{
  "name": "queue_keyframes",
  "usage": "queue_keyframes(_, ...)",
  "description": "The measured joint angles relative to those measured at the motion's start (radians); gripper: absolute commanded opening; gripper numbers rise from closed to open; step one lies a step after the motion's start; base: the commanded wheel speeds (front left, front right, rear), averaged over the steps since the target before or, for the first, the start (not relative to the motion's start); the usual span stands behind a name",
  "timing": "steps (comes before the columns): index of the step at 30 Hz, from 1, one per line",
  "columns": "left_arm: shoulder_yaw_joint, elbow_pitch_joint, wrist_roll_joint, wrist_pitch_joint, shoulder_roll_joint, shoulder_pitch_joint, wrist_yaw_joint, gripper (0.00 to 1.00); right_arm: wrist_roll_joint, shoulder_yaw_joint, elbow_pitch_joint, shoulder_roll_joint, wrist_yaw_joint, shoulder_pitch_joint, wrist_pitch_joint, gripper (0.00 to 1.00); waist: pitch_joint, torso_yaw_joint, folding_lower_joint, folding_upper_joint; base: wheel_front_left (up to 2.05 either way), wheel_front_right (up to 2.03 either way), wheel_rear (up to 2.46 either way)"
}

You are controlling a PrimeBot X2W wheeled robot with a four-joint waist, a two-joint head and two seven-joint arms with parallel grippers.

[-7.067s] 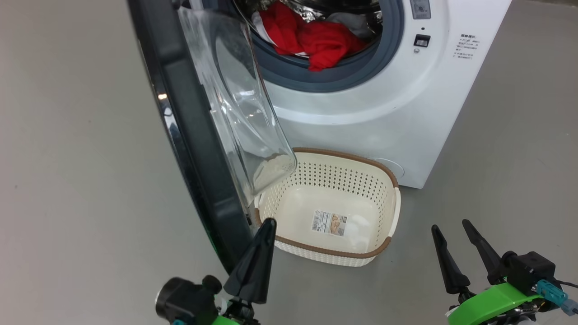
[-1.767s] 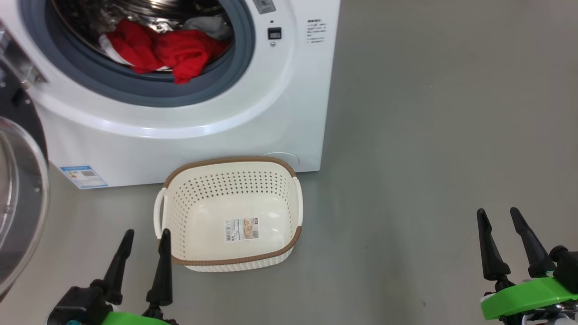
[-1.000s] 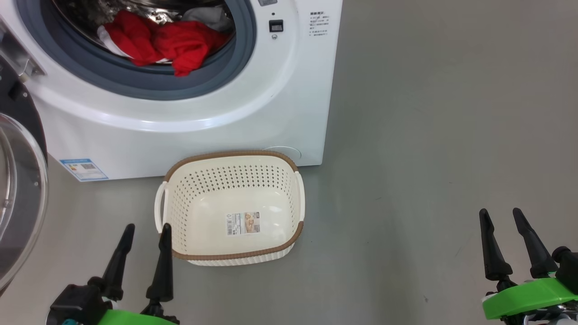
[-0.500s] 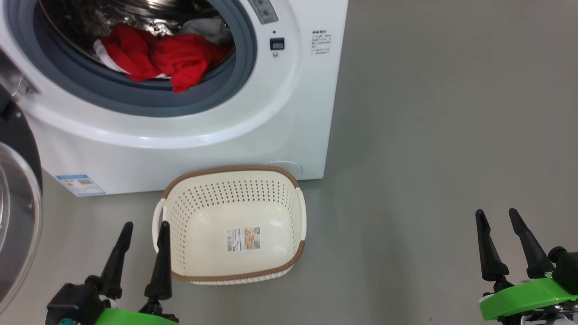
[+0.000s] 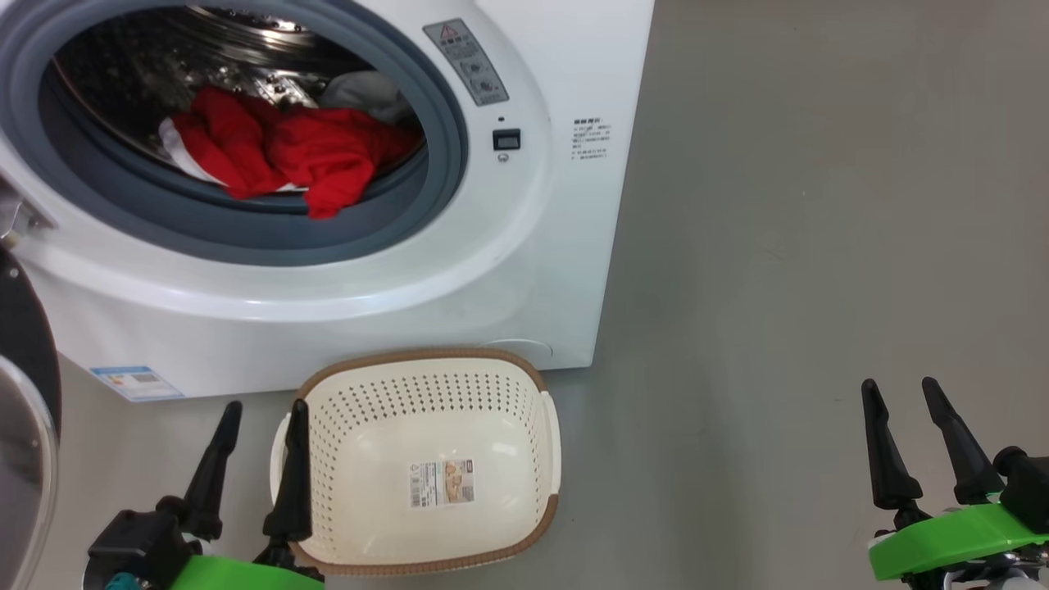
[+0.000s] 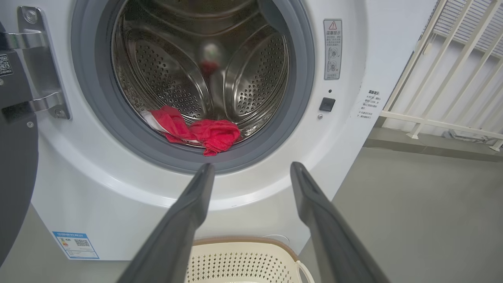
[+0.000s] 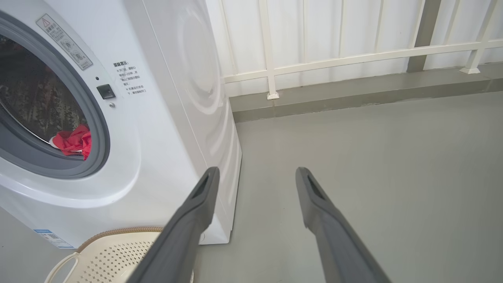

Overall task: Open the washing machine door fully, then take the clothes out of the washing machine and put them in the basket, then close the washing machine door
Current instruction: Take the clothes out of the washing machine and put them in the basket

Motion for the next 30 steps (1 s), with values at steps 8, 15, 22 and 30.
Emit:
queue_keyframes(8, 0.0, 0.012, 0.009, 0.0, 0.0, 0.0, 0.0, 1.0, 0.0, 0.004, 0.001, 0.001, 0.0, -0.003, 0.0, 1.0, -0.002, 0.0, 0.0, 0.0, 0.14, -0.14, 0.0)
queue_keyframes(15, -0.006, 0.049, 0.023, 0.0, -0.001, -0.005, 0.0, 1.0, 0.0, 0.011, 0.001, 0.003, 0.0, -0.003, 0.0, 1.0, 0.007, -0.003, 0.0, 0.0, 0.0, 0.0, 0.0)
queue_keyframes(22, 0.005, 0.147, 0.061, 0.0, 0.0, -0.172, 0.0, 1.0, 0.0, 0.028, -0.006, 0.015, 0.0, -0.036, 0.0, 1.0, 0.059, -0.015, 0.0, 0.0, 0.0, 0.0, 0.0)
queue_keyframes(30, 0.006, 0.299, 0.086, 0.0, 0.041, -0.421, 0.0, 1.0, 0.001, 0.069, -0.007, 0.04, 0.0, -0.099, 0.0, 1.0, 0.144, -0.055, 0.0, 0.0, 0.0, 0.0, 0.0)
